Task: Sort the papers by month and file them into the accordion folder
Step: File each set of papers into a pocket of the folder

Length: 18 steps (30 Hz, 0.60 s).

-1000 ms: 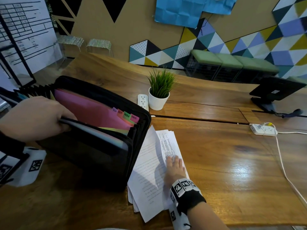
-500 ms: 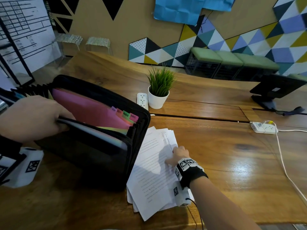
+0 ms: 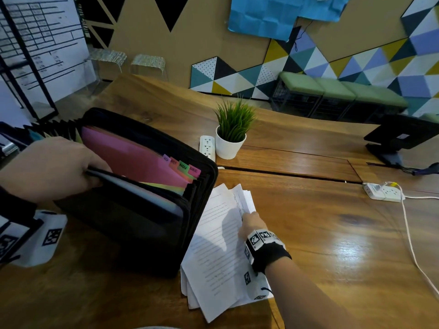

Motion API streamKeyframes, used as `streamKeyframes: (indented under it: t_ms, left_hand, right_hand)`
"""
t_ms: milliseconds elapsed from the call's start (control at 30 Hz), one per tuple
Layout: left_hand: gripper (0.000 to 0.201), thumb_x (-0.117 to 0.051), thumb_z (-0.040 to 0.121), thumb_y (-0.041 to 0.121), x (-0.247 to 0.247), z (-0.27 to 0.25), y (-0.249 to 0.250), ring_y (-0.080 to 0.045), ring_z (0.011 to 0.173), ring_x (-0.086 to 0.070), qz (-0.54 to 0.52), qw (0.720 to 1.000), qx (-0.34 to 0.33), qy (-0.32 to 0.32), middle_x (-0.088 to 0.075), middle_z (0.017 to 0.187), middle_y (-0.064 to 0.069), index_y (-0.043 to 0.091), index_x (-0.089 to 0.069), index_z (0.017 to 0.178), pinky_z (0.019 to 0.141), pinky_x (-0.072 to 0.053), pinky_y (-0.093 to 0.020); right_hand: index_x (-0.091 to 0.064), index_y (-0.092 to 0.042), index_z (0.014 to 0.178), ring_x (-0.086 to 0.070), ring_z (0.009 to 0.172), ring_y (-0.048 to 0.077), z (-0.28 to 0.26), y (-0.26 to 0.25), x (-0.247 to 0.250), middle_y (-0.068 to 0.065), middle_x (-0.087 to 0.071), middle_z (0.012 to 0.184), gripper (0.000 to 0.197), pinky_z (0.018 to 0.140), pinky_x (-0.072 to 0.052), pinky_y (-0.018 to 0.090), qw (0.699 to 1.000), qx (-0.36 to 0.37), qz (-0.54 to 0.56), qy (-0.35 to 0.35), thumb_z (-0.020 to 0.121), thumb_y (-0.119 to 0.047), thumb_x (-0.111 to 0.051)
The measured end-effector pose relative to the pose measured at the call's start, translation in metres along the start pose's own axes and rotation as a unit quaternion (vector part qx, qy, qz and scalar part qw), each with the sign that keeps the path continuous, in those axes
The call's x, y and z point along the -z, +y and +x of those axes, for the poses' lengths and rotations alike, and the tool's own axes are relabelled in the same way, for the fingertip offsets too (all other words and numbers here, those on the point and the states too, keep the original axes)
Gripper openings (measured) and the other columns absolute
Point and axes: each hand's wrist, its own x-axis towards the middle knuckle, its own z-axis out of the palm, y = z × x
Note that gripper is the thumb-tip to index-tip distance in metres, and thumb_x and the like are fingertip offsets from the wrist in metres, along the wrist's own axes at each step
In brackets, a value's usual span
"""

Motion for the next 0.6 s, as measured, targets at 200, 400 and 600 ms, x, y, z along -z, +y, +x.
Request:
streamKeyframes:
  t_ms: [200, 400, 600]
  left_hand:
    - [0.038, -0.076, 0.068, 0.034, -0.001, -0.001, -0.004, 0.004, 0.072, -0.062, 0.010, 1.000, -0.003, 0.005, -0.053, 0.063, 0.036, 0.066, -0.057, 0.075, 0.072, -0.048, -0.021]
    - [0.028, -0.076, 0.068, 0.029, -0.001, 0.002, 0.002, 0.000, 0.074, -0.065, -0.011, 1.000, -0.022, 0.012, -0.048, 0.063, 0.040, 0.054, -0.070, 0.080, 0.075, -0.052, -0.027]
    - [0.029, -0.078, 0.065, 0.028, -0.004, 0.006, 0.003, -0.001, 0.075, -0.065, 0.005, 0.998, -0.041, 0.040, -0.046, 0.063, 0.040, 0.051, -0.071, 0.082, 0.076, -0.050, -0.026]
  right_hand:
    - [-0.031, -0.013, 0.128, -0.057, 0.093, 0.027, -0.019, 0.042, 0.008, 0.015, -0.057, 0.115, 0.050, 0.083, -0.051, 0.037, 0.961, -0.069, 0.254, 0.088, 0.085, 0.004, -0.049]
    - [-0.029, -0.010, 0.138, -0.055, 0.094, 0.023, -0.033, 0.069, -0.012, 0.012, -0.056, 0.121, 0.068, 0.064, -0.047, 0.025, 0.937, -0.135, 0.321, 0.037, 0.080, 0.002, -0.063]
    - [-0.064, -0.008, 0.090, -0.064, 0.079, 0.018, -0.052, 0.065, -0.024, 0.004, -0.067, 0.087, 0.014, 0.060, -0.049, 0.020, 0.943, -0.102, 0.312, -0.059, 0.086, -0.021, -0.062]
